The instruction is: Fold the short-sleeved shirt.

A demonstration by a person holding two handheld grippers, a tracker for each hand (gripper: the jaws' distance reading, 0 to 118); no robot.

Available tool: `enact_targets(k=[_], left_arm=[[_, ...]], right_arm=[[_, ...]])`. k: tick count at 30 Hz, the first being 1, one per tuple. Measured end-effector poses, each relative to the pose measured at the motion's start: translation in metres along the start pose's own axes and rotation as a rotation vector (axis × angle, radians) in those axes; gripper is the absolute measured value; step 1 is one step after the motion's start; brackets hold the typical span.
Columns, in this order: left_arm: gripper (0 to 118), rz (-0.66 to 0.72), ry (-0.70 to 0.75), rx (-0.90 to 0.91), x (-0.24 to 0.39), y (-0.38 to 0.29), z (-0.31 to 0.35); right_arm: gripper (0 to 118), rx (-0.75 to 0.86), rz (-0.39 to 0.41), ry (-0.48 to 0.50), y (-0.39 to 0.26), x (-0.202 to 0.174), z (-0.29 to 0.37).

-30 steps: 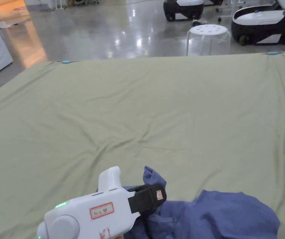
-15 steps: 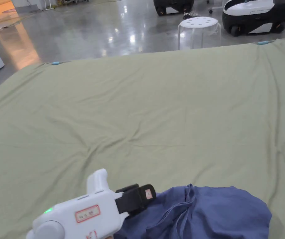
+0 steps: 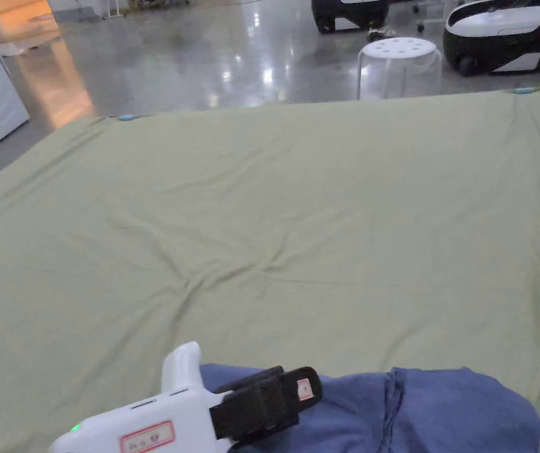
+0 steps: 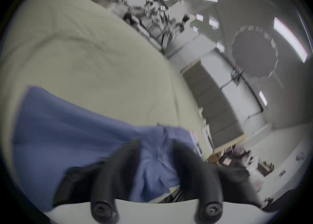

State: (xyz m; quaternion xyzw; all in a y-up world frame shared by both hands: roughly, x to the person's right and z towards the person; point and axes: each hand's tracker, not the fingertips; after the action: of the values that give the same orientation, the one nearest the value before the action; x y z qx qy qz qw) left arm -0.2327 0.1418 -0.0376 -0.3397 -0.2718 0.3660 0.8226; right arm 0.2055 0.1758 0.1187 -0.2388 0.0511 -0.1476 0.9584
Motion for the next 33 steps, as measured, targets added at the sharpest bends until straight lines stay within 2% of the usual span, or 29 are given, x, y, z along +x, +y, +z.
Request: enact_targets(k=[1, 2, 5, 7, 10, 12, 13, 14, 15, 16, 17, 20, 27, 30, 33], left_arm=[[67, 0.014, 0.024, 0.039, -0.01, 0.008, 0.021], [71, 0.039, 0.035, 0.081, -0.027, 0.015, 0.04], [71, 0.154, 0.163, 0.06, -0.075, 0.031, 0.071], [71, 0.226, 0.188, 0.039, -0.103, 0.029, 0.073], [70, 0.325, 0.055, -0.023, -0.123, 0.018, 0.045], [67, 0.397, -0.088, 0.002, -0.131, 0.012, 0.032], [63, 0.438, -0.135, 0.012, -0.129, 0.012, 0.022], [46, 0.453, -0.109, 0.008, -0.129, 0.01, 0.017], [20, 0.431, -0.091, -0.001, -0.127, 0.008, 0.012], [10, 0.413, -0.063, -0.018, -0.125, 0.006, 0.007], [10, 0.384, -0.028, -0.022, -0.118, 0.005, 0.006], [10, 0.454, -0.054, 0.049, -0.114, 0.011, 0.024], [10, 0.14, 0.089, 0.105, -0.038, 0.068, 0.093], [10, -0.07, 0.148, 0.061, 0.025, 0.068, 0.068], [10, -0.087, 0.029, -0.026, 0.061, 0.042, 0.012]], right_arm=[[0, -0.003, -0.002, 0.007, 0.001, 0.001, -0.002], [0, -0.01, -0.005, 0.012, 0.001, 0.002, -0.004], [0, -0.02, 0.004, 0.005, 0.002, 0.0, -0.004], [0, -0.023, -0.001, 0.006, 0.002, 0.0, -0.004], [0, -0.026, -0.034, 0.007, 0.002, 0.0, -0.004], [0, -0.029, -0.055, 0.008, 0.003, -0.002, -0.004], [0, -0.029, -0.058, 0.007, 0.003, -0.004, -0.004], [0, -0.029, -0.057, 0.006, 0.004, -0.005, -0.003], [0, -0.027, -0.05, 0.003, 0.005, -0.009, -0.001], [0, -0.025, -0.043, 0.0, 0.006, -0.01, -0.001], [0, -0.027, -0.038, -0.003, 0.006, -0.011, -0.001], [0, -0.032, -0.033, -0.008, 0.005, -0.009, -0.001], [0, -0.046, -0.044, 0.01, 0.002, 0.0, -0.006], [0, -0.069, -0.041, -0.001, 0.002, 0.0, -0.006], [0, -0.057, -0.041, 0.003, -0.001, 0.003, -0.001]])
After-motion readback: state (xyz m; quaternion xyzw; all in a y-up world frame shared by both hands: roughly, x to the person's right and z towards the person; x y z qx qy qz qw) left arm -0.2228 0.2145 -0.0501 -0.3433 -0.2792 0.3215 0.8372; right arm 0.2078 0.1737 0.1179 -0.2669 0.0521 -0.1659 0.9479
